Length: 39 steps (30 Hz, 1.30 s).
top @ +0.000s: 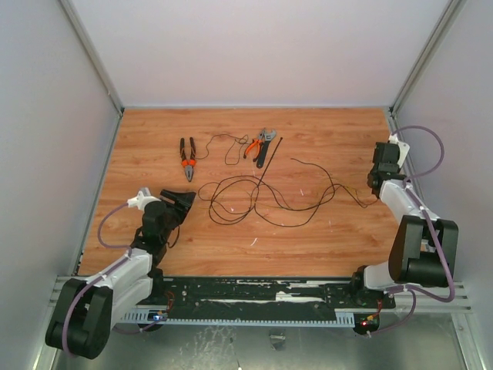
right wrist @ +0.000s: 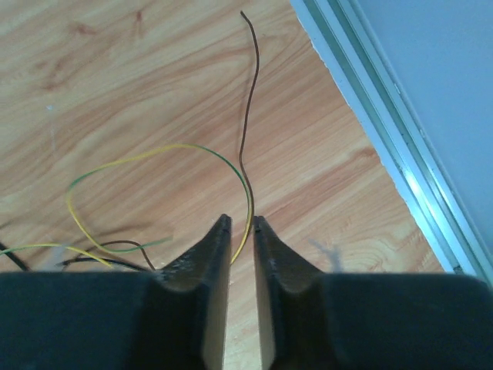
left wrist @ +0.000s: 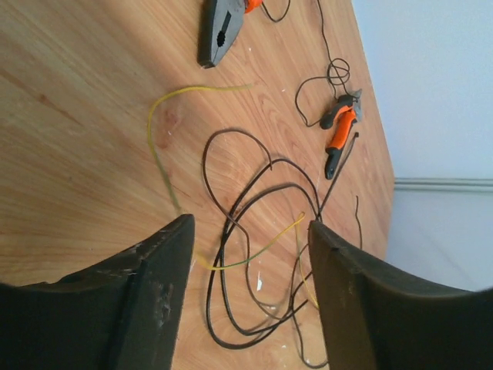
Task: Zip-tie the wires
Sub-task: Straighten the cable at the center of the board.
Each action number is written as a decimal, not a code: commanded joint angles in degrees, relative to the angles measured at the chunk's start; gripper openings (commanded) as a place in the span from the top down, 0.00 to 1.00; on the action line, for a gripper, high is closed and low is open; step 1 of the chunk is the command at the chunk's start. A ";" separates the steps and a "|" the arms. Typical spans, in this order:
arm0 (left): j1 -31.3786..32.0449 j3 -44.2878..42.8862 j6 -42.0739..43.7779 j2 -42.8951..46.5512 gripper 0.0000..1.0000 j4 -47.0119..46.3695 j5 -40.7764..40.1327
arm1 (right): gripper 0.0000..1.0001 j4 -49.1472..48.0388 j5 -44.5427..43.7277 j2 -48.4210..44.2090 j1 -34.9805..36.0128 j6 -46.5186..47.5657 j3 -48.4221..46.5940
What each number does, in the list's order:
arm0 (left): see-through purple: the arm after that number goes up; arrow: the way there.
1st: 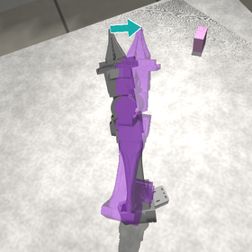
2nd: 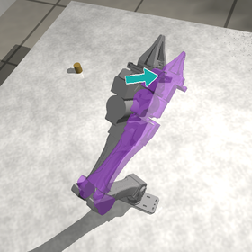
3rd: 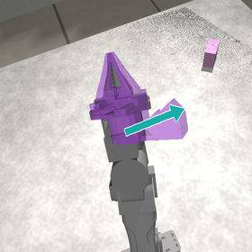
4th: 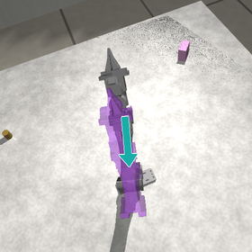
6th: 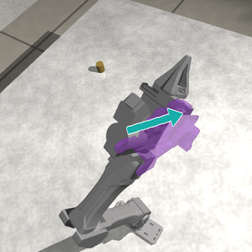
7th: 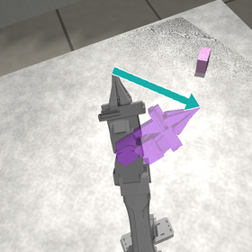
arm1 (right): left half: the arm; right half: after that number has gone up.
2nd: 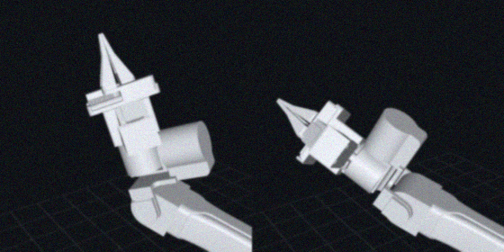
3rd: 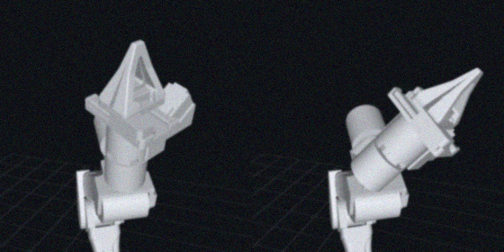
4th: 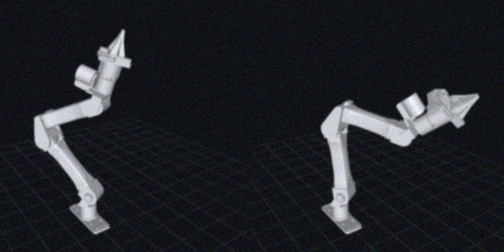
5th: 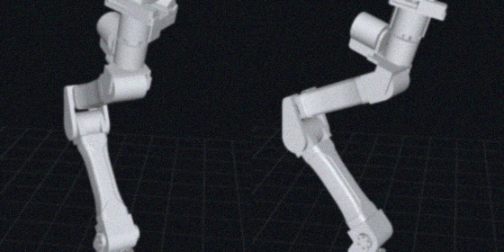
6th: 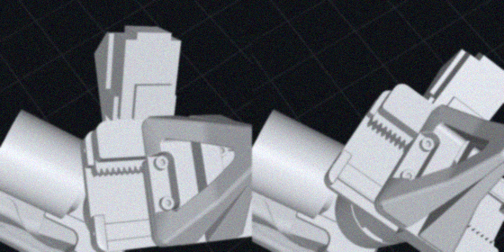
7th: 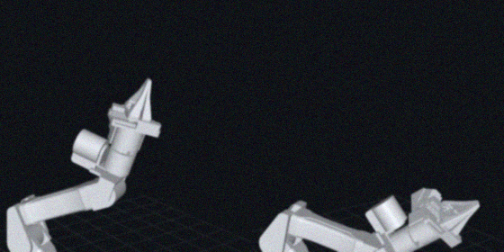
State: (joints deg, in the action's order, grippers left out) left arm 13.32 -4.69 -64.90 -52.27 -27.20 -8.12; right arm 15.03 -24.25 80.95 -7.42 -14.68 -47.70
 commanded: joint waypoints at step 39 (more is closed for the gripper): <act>-1.96 -21.05 11.61 12.19 0.02 7.56 2.61 | 0.51 -8.15 24.88 30.65 35.49 -14.60 -44.28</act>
State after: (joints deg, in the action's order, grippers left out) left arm 12.51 -28.38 -52.42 -41.54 -17.54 -6.20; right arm 7.25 -0.54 105.25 26.00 -26.98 -84.84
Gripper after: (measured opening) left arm 0.983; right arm 0.485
